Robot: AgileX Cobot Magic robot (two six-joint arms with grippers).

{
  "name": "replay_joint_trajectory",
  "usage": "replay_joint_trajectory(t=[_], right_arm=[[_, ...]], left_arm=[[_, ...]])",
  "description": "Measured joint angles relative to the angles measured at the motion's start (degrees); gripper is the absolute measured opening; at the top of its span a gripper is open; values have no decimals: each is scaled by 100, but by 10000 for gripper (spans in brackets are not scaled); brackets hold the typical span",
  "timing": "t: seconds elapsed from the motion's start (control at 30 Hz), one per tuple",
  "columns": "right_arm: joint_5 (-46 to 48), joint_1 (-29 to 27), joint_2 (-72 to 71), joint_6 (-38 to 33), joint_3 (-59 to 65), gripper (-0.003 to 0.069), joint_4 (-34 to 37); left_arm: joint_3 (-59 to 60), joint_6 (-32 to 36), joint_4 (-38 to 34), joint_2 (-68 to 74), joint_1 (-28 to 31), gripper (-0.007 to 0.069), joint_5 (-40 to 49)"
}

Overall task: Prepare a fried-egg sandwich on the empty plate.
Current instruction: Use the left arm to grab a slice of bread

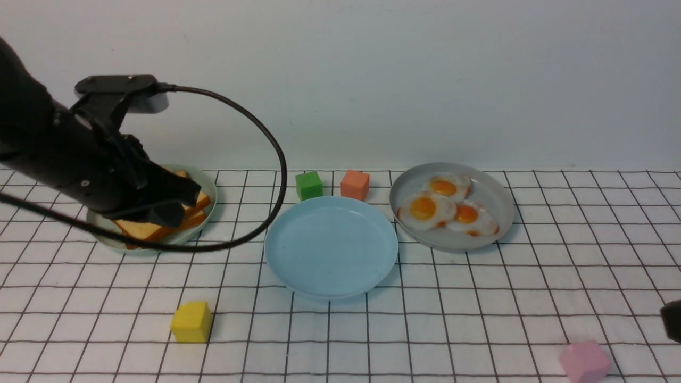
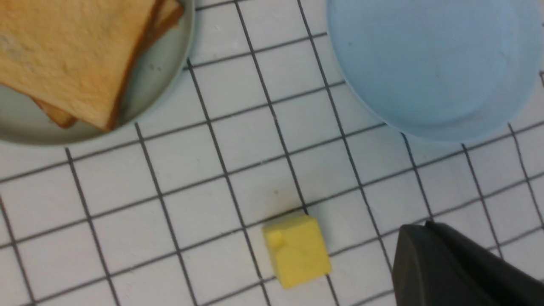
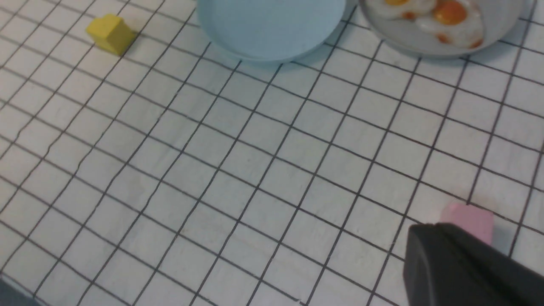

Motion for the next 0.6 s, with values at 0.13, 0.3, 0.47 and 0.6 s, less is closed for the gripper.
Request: replay_joint_trajectory(t=[0.13, 0.3, 0.47, 0.6], right_arm=[[2, 413, 283, -83, -34, -8, -92], [2, 453, 295, -290, -34, -6, -151], [22, 453, 290, -296, -34, -3, -153], [17, 453, 290, -296, -36, -1, -158]], left_arm=[[-763, -364, 896, 957, 0, -13, -51], [-1785, -684, 1546, 2125, 105, 48, 59], [-2480, -486, 1702, 2754, 224, 218, 317], [-2564, -44, 1710, 2930, 225, 336, 301]])
